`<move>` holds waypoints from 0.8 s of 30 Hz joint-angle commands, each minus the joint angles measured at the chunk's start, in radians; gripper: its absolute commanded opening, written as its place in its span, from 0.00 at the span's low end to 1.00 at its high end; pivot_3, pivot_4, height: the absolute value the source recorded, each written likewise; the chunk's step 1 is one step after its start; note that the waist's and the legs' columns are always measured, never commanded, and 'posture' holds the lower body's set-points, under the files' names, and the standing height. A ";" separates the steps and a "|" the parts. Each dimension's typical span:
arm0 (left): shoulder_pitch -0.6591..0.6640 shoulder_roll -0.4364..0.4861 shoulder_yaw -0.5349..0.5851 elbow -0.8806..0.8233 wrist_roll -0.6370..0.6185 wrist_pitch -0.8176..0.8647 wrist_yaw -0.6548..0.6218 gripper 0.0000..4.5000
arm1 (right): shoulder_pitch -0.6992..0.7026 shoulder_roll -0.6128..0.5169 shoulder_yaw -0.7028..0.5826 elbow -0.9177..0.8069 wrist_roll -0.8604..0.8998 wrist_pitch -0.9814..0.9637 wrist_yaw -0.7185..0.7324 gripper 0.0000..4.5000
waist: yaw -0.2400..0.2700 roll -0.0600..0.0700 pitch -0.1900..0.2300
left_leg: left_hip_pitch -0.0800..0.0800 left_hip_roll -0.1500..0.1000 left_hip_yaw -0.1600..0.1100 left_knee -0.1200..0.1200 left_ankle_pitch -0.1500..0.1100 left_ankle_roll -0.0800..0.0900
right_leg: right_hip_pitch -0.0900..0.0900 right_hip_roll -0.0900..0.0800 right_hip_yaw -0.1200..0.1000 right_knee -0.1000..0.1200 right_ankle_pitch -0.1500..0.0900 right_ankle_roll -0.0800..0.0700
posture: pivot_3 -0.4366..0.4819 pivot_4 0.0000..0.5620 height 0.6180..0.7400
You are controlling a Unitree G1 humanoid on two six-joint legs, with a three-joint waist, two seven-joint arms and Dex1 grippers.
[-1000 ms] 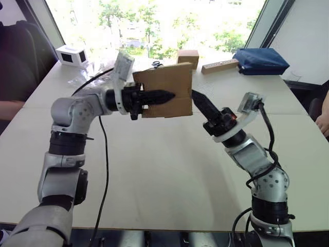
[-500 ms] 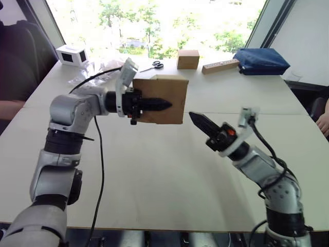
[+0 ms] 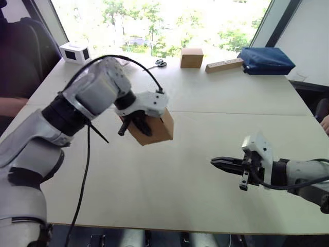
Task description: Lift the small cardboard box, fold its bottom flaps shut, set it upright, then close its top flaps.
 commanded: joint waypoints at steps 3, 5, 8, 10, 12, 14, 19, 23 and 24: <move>-0.060 -0.017 -0.133 -0.055 0.022 0.138 -0.003 0.00 | 0.032 0.015 0.019 -0.096 -0.103 -0.023 -0.028 0.03 | -0.003 -0.001 0.000 | 0.000 0.000 0.000 0.000 0.000 0.000 | 0.000 0.000 0.000 0.000 0.000 0.000 | 0.48 0.27 1.00; -0.056 -0.036 -0.162 -0.070 0.040 0.157 -0.003 0.00 | 0.049 0.052 0.030 -0.121 -0.119 -0.019 -0.063 0.03 | -0.003 0.000 0.000 | 0.000 0.001 0.000 0.000 0.000 0.000 | 0.000 0.000 0.000 0.000 0.000 0.000 | 0.48 0.27 1.00; -0.032 -0.077 -0.179 -0.078 0.083 0.171 -0.003 0.00 | 0.057 0.089 0.061 -0.131 -0.149 -0.008 -0.098 0.03 | -0.003 -0.001 0.000 | 0.000 0.001 0.000 0.001 0.000 0.000 | 0.000 0.000 0.000 0.000 0.000 0.000 | 0.48 0.27 1.00; -0.021 -0.081 -0.193 -0.102 0.089 0.172 -0.003 0.00 | 0.040 0.111 0.079 -0.128 -0.153 -0.002 -0.112 0.03 | -0.003 -0.001 0.000 | 0.000 0.001 0.000 0.002 0.000 0.000 | 0.000 0.000 0.001 0.001 0.000 0.000 | 0.48 0.27 1.00; -0.024 -0.082 -0.207 -0.131 0.082 0.211 -0.003 0.00 | 0.029 0.121 0.093 -0.123 -0.161 0.006 -0.118 0.03 | -0.005 -0.001 0.000 | 0.000 0.001 0.000 0.002 0.000 0.000 | 0.000 0.000 0.001 0.002 -0.001 -0.001 | 0.48 0.27 1.00; -0.035 -0.082 -0.215 -0.170 0.065 0.240 -0.003 0.00 | 0.030 0.125 0.097 -0.114 -0.175 0.006 -0.118 0.03 | -0.004 -0.001 0.000 | 0.000 0.001 0.000 0.002 0.000 0.000 | 0.000 0.001 0.001 0.002 -0.001 -0.001 | 0.48 0.27 1.00; -0.033 -0.097 -0.211 -0.205 0.080 0.270 -0.003 0.00 | 0.007 0.145 0.109 -0.080 -0.209 -0.009 -0.112 0.03 | -0.003 0.000 0.000 | 0.000 0.001 0.000 0.002 0.000 0.000 | 0.000 0.001 0.001 0.002 0.000 0.000 | 0.48 0.27 1.00; -0.026 -0.115 -0.202 -0.203 0.102 0.309 0.010 0.12 | -0.011 0.161 0.125 -0.064 -0.230 -0.010 -0.105 0.00 | -0.003 0.000 0.000 | 0.001 0.000 0.000 0.003 0.000 0.000 | 0.000 0.001 0.001 0.003 0.000 0.000 | 0.48 0.27 1.00; -0.026 -0.117 -0.200 -0.205 0.103 0.315 0.008 0.16 | -0.013 0.164 0.129 -0.061 -0.236 -0.011 -0.104 0.00 | -0.003 0.000 0.000 | 0.001 0.000 0.000 0.003 0.000 0.000 | 0.000 0.001 0.001 0.003 0.000 0.000 | 0.48 0.27 1.00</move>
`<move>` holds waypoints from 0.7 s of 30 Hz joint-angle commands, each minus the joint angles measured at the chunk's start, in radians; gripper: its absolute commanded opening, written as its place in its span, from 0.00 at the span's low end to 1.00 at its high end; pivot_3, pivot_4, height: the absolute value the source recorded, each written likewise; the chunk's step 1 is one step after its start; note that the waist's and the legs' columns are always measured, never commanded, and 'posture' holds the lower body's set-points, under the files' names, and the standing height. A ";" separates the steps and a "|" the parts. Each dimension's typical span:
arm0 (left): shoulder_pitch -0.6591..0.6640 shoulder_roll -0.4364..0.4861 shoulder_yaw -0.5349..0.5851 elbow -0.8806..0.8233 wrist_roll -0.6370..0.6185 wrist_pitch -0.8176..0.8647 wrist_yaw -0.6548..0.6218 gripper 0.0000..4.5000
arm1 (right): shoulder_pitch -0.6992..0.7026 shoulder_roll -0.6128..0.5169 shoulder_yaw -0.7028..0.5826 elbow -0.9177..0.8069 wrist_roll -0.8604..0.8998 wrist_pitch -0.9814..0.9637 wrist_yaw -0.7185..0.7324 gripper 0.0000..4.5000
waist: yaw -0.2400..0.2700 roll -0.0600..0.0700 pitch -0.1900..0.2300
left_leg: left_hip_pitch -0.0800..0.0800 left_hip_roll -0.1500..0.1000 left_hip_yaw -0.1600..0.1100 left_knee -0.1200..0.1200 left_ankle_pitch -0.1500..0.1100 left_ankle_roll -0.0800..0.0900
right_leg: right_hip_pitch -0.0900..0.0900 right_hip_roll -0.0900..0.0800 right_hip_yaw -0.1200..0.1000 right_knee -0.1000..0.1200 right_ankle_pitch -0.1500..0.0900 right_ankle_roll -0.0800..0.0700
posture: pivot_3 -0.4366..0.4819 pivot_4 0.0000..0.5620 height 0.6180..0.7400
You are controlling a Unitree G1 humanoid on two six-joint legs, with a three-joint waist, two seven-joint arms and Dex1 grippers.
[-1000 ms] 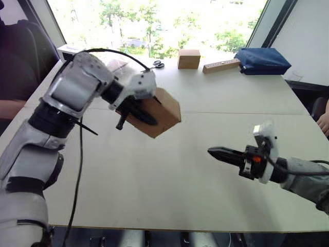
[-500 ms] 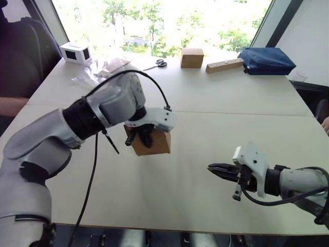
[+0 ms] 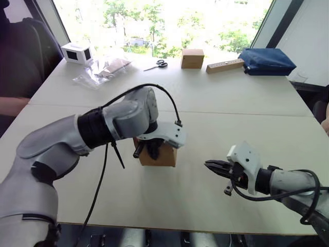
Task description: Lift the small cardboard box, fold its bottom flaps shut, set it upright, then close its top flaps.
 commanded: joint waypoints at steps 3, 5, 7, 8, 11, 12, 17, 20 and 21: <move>-0.017 -0.010 0.026 -0.021 0.017 0.058 0.007 0.42 | -0.023 0.024 0.019 0.000 -0.032 -0.015 0.008 0.00 | -0.001 0.000 0.000 | 0.000 0.000 0.000 0.000 0.000 0.000 | 0.000 0.000 0.000 0.000 0.000 0.000 | 0.48 0.27 1.00; -0.028 -0.017 0.033 -0.024 0.005 0.091 0.006 0.59 | -0.033 0.027 0.020 0.004 -0.035 -0.011 0.015 0.00 | -0.001 0.000 0.000 | 0.000 0.000 0.000 0.000 0.000 0.000 | 0.000 0.000 0.000 0.001 0.000 0.000 | 0.48 0.27 1.00; -0.042 -0.024 0.044 -0.026 -0.010 0.120 0.002 0.76 | -0.042 0.028 0.019 0.012 -0.038 -0.009 0.024 0.00 | -0.001 0.000 0.000 | 0.000 0.000 0.000 0.000 0.000 0.000 | 0.000 0.000 0.000 0.001 0.000 0.000 | 0.48 0.27 1.00; -0.055 -0.024 0.050 -0.030 -0.031 0.142 -0.002 0.81 | -0.048 0.026 0.017 0.018 -0.038 -0.009 0.031 0.00 | -0.001 0.000 0.000 | 0.000 0.000 0.000 0.000 0.000 0.000 | 0.000 0.000 0.000 0.001 0.000 0.000 | 0.48 0.27 1.00; -0.087 -0.019 0.083 -0.042 -0.102 0.185 -0.006 0.81 | -0.062 0.020 0.015 0.036 -0.041 -0.009 0.056 0.00 | 0.000 0.000 0.000 | 0.000 0.000 0.000 0.000 0.000 0.000 | 0.000 0.000 0.000 0.001 0.000 0.000 | 0.48 0.27 1.00; -0.092 -0.013 0.091 -0.045 -0.114 0.186 -0.006 0.81 | -0.068 0.018 0.017 0.043 -0.041 -0.010 0.065 0.00 | 0.000 0.000 0.000 | 0.000 0.000 0.000 0.000 0.000 0.000 | 0.000 0.000 0.000 0.001 0.000 0.001 | 0.48 0.27 1.00; -0.070 0.014 0.092 -0.047 -0.103 0.159 0.009 0.81 | -0.104 0.022 0.031 0.077 -0.051 -0.016 0.099 0.00 | -0.001 0.000 0.000 | 0.001 0.000 0.000 0.000 0.000 0.000 | 0.000 0.000 0.000 0.001 0.000 0.000 | 0.48 0.27 1.00; -0.044 0.017 0.098 -0.044 -0.065 0.104 0.060 0.81 | -0.123 0.032 0.035 0.093 -0.058 -0.026 0.114 0.00 | -0.001 0.000 0.000 | 0.001 0.000 0.000 0.000 0.000 0.000 | 0.000 0.000 0.000 0.002 0.000 0.001 | 0.48 0.27 1.00; -0.037 0.018 0.102 -0.047 -0.055 0.080 0.071 0.81 | -0.127 0.034 0.035 0.097 -0.061 -0.029 0.118 0.00 | -0.001 0.000 0.000 | 0.001 0.000 0.000 0.000 0.000 0.000 | 0.000 0.000 0.000 0.002 0.000 0.001 | 0.48 0.27 1.00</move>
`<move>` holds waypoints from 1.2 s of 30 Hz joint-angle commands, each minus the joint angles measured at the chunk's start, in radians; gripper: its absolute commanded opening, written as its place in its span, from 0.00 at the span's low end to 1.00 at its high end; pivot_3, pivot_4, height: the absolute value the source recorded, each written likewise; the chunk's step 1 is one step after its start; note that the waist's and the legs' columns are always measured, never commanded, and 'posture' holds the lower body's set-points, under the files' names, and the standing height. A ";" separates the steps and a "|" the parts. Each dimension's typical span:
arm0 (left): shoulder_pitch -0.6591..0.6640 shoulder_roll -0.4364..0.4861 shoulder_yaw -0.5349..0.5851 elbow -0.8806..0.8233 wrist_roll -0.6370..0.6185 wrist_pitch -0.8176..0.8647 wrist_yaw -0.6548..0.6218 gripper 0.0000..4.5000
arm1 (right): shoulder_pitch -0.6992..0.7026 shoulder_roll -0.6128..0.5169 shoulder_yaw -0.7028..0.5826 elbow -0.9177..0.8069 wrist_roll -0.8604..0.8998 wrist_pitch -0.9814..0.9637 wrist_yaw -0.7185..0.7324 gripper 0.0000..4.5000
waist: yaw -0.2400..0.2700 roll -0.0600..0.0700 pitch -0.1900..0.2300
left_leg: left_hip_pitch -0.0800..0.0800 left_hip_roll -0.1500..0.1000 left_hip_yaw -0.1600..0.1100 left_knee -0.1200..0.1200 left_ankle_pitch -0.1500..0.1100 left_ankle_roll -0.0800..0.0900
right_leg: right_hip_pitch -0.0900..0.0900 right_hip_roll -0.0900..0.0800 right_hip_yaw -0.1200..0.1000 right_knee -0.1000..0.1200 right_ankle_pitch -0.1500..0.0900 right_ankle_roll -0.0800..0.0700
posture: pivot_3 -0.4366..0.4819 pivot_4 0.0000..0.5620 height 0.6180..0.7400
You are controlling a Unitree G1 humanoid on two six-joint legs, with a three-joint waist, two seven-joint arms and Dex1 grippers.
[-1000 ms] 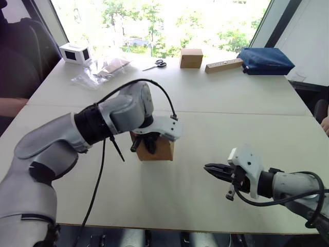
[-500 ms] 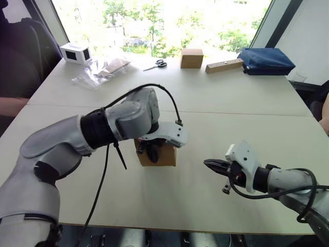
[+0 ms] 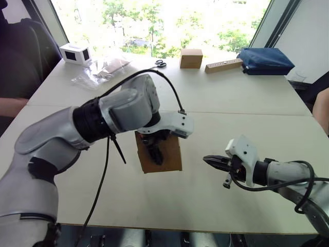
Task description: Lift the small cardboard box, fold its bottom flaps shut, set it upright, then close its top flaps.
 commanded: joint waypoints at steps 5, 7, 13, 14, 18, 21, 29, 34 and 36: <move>0.037 -0.004 0.044 -0.019 0.084 -0.113 0.109 0.81 | -0.035 0.029 0.015 0.006 -0.017 -0.027 0.019 0.00 | 0.001 0.000 0.000 | 0.000 0.000 0.000 0.000 0.000 0.000 | 0.000 0.000 0.000 0.000 0.000 0.000 | 0.48 0.27 1.00; 0.042 -0.005 0.045 -0.023 0.092 -0.122 0.119 0.81 | -0.038 0.037 0.026 0.010 -0.027 -0.031 0.019 0.00 | 0.001 0.000 0.000 | 0.000 0.000 0.000 0.000 0.000 0.000 | 0.000 0.000 0.000 0.001 0.000 0.000 | 0.48 0.27 1.00; 0.067 -0.005 0.046 -0.009 0.131 -0.178 0.141 0.95 | -0.039 0.063 0.041 0.019 -0.050 -0.038 0.014 0.00 | 0.001 0.000 0.000 | 0.000 0.000 0.000 0.001 0.000 0.000 | 0.000 0.000 0.000 0.002 0.000 0.000 | 0.48 0.27 1.00; 0.069 -0.005 0.048 -0.013 0.128 -0.170 0.136 0.99 | -0.037 0.065 0.042 0.019 -0.053 -0.038 0.013 0.00 | 0.000 0.000 0.000 | 0.000 0.000 0.000 0.001 0.000 0.000 | 0.000 0.000 0.000 0.003 0.000 0.000 | 0.48 0.27 1.00; 0.066 -0.018 0.071 -0.018 0.118 -0.143 0.134 0.99 | -0.027 0.070 0.038 0.011 -0.059 -0.032 0.015 0.00 | 0.001 0.000 0.000 | 0.000 0.000 0.000 0.001 0.000 0.000 | -0.001 0.000 0.000 0.005 0.000 0.000 | 0.48 0.27 1.00; 0.040 -0.036 0.099 0.010 0.105 -0.109 0.129 0.99 | -0.023 0.066 0.027 0.005 -0.056 -0.027 0.019 0.00 | 0.001 0.000 0.000 | 0.000 0.000 0.000 0.002 0.000 0.000 | -0.001 0.000 0.000 0.005 0.000 0.000 | 0.48 0.27 1.00; -0.060 -0.085 0.341 0.123 -0.076 0.084 0.084 0.99 | -0.028 0.088 -0.066 0.019 0.017 -0.028 0.037 0.00 | -0.004 0.000 0.000 | 0.000 -0.001 0.000 0.003 0.000 0.000 | -0.001 0.000 0.000 0.006 0.000 0.001 | 0.48 0.27 1.00; 0.001 -0.113 0.696 0.210 -0.222 0.190 0.202 0.99 | -0.083 0.104 -0.137 0.063 0.101 -0.018 0.065 0.00 | -0.006 0.000 0.000 | 0.001 0.000 -0.001 0.003 0.000 0.000 | -0.002 0.000 0.000 0.010 -0.001 0.001 | 0.48 0.27 1.00; 0.076 -0.124 0.868 0.222 -0.241 0.118 0.310 0.99 | -0.119 0.106 -0.144 0.092 0.126 -0.016 0.080 0.00 | -0.008 0.001 -0.001 | 0.002 0.001 -0.001 0.003 0.000 0.000 | -0.002 0.000 0.000 0.010 -0.001 0.001 | 0.48 0.27 1.00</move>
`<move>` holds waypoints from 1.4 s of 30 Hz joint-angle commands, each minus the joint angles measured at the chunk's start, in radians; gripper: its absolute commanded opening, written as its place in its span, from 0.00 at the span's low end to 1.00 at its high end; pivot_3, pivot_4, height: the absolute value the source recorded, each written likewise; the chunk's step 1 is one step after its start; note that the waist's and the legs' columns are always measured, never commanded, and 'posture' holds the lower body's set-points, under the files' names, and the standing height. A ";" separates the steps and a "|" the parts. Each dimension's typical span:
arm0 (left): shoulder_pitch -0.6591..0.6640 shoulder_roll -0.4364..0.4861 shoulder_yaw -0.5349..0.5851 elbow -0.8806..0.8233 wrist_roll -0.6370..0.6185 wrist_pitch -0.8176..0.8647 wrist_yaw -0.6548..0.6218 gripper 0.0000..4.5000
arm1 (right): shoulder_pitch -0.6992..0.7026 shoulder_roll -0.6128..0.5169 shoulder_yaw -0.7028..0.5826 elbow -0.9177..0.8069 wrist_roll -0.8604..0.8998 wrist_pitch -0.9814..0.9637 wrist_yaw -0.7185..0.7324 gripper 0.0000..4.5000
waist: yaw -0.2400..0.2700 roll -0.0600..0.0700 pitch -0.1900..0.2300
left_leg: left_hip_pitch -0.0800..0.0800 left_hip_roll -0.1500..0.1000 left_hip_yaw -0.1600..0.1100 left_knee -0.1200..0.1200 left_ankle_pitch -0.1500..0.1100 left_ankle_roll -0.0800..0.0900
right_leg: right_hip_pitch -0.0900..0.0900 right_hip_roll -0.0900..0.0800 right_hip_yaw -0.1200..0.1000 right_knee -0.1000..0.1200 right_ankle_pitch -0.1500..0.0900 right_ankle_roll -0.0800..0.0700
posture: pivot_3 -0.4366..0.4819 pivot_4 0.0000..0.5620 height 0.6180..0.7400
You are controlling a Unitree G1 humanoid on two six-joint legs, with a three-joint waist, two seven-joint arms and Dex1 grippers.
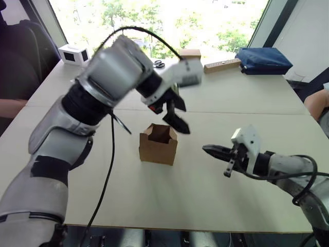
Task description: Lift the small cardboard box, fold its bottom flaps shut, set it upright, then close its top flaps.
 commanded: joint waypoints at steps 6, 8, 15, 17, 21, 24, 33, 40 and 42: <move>0.384 0.073 0.507 -0.050 -0.063 -0.244 0.305 0.72 | -0.181 0.006 -0.028 0.087 0.104 0.003 0.052 0.00 | -0.016 0.000 0.000 | 0.001 0.001 0.000 0.000 0.003 -0.005 | 0.000 0.000 0.000 0.002 0.000 0.000 | 0.48 0.27 1.00; 0.513 0.098 0.542 -0.091 -0.071 -0.326 0.314 0.52 | -0.209 0.007 -0.007 0.094 0.111 0.011 0.063 0.00 | -0.015 0.000 0.000 | 0.000 0.001 0.000 -0.001 0.004 -0.007 | 0.000 -0.001 0.000 0.001 0.000 0.000 | 0.48 0.27 1.00; 0.792 0.121 0.541 -0.218 -0.132 -0.429 0.312 0.01 | -0.257 0.006 0.083 0.106 0.082 0.004 0.092 0.00 | 0.011 -0.003 0.000 | -0.001 -0.002 0.001 0.000 0.004 -0.006 | 0.001 -0.006 -0.001 0.000 0.001 0.000 | 0.48 0.27 1.00; 0.819 0.123 0.536 -0.244 -0.167 -0.415 0.308 0.01 | -0.269 0.001 0.110 0.109 0.069 0.002 0.103 0.00 | 0.010 -0.003 -0.001 | -0.001 -0.003 0.000 0.001 0.003 -0.006 | 0.003 -0.007 -0.002 -0.001 0.001 0.000 | 0.48 0.27 1.00; 0.825 0.130 0.479 -0.277 -0.202 -0.410 0.297 0.01 | -0.299 0.001 0.193 0.142 -0.025 -0.046 0.118 0.00 | 0.006 -0.003 -0.001 | 0.000 -0.003 0.000 0.001 0.003 -0.006 | 0.003 -0.007 -0.002 0.000 0.001 0.000 | 0.48 0.27 1.00; 0.844 0.158 0.404 -0.291 -0.195 -0.441 0.250 0.01 | -0.328 0.012 0.267 0.156 -0.101 -0.083 0.128 0.00 | 0.004 -0.003 -0.001 | 0.001 -0.003 0.001 0.001 0.003 -0.006 | 0.003 -0.006 -0.002 0.000 0.001 0.000 | 0.48 0.27 1.00; 0.825 0.150 0.302 -0.198 -0.132 -0.575 0.252 0.01 | -0.382 0.075 0.368 0.242 -0.234 -0.160 0.144 0.00 | 0.005 -0.003 -0.001 | 0.000 -0.003 0.001 0.001 0.002 -0.004 | 0.002 -0.005 -0.002 0.000 0.001 0.000 | 0.48 0.27 1.00; 0.804 0.135 0.225 -0.133 -0.073 -0.660 0.240 0.01 | -0.414 0.120 0.431 0.326 -0.324 -0.213 0.167 0.00 | 0.006 -0.003 -0.001 | 0.000 -0.003 0.001 0.001 0.002 -0.004 | 0.002 -0.005 -0.002 0.000 0.001 0.000 | 0.48 0.27 1.00; 0.804 0.134 0.202 -0.122 -0.053 -0.685 0.235 0.01 | -0.427 0.132 0.444 0.346 -0.348 -0.224 0.173 0.00 | 0.005 -0.003 -0.001 | 0.000 -0.003 0.001 0.001 0.002 -0.004 | 0.002 -0.005 -0.002 0.000 0.001 0.000 | 0.48 0.27 1.00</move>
